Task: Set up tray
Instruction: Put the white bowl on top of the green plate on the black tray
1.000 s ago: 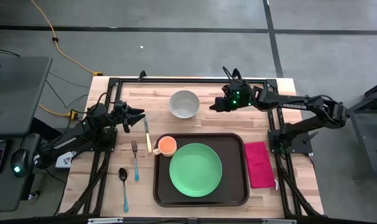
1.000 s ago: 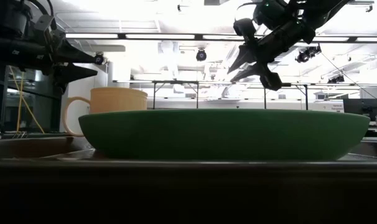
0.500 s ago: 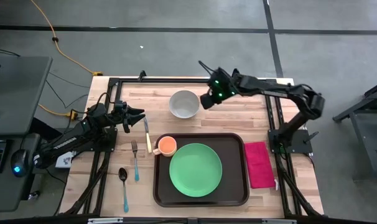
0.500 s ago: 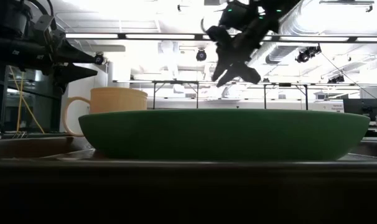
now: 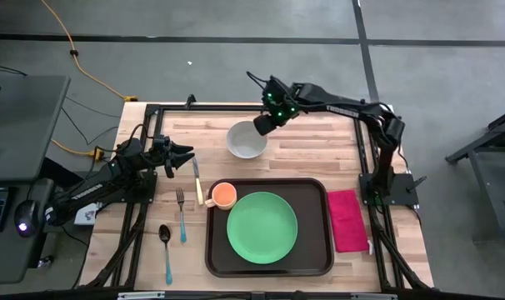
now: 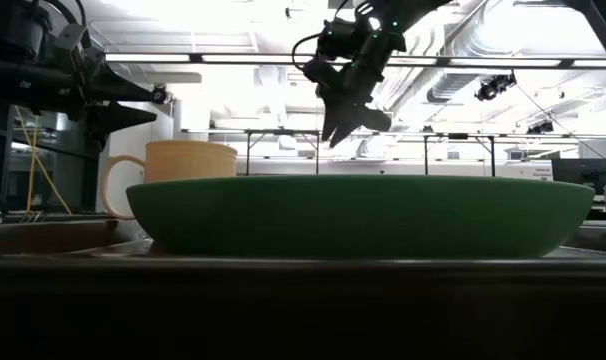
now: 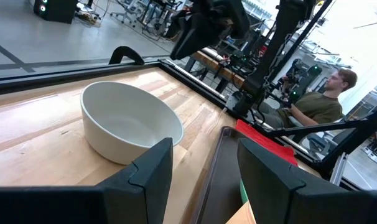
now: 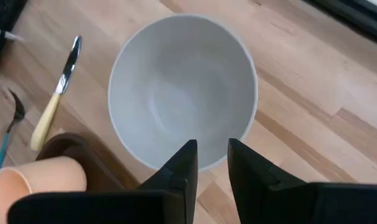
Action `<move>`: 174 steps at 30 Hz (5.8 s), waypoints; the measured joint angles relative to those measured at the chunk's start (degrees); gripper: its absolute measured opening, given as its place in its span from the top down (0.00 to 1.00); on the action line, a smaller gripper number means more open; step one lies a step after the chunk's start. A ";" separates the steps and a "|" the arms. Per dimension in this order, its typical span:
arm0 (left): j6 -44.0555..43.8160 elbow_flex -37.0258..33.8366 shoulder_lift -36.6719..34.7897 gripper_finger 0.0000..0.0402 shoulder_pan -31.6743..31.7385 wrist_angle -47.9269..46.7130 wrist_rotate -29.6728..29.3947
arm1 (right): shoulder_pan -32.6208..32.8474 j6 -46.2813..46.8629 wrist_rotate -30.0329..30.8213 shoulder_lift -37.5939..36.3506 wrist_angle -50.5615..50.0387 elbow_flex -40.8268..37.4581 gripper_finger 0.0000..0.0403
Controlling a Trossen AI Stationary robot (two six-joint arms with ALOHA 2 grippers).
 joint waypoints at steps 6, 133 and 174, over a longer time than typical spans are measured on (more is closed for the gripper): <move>0.00 0.00 0.00 0.47 0.00 0.00 -0.07 | -0.64 0.82 0.63 0.21 0.04 0.26 0.84; -0.46 -0.02 0.00 0.47 0.00 0.04 -2.10 | 1.35 -4.54 4.58 11.93 6.57 -3.77 0.98; -0.46 -0.02 -0.01 0.47 0.00 0.05 -2.10 | 1.16 -2.27 2.15 11.72 7.55 -3.74 1.00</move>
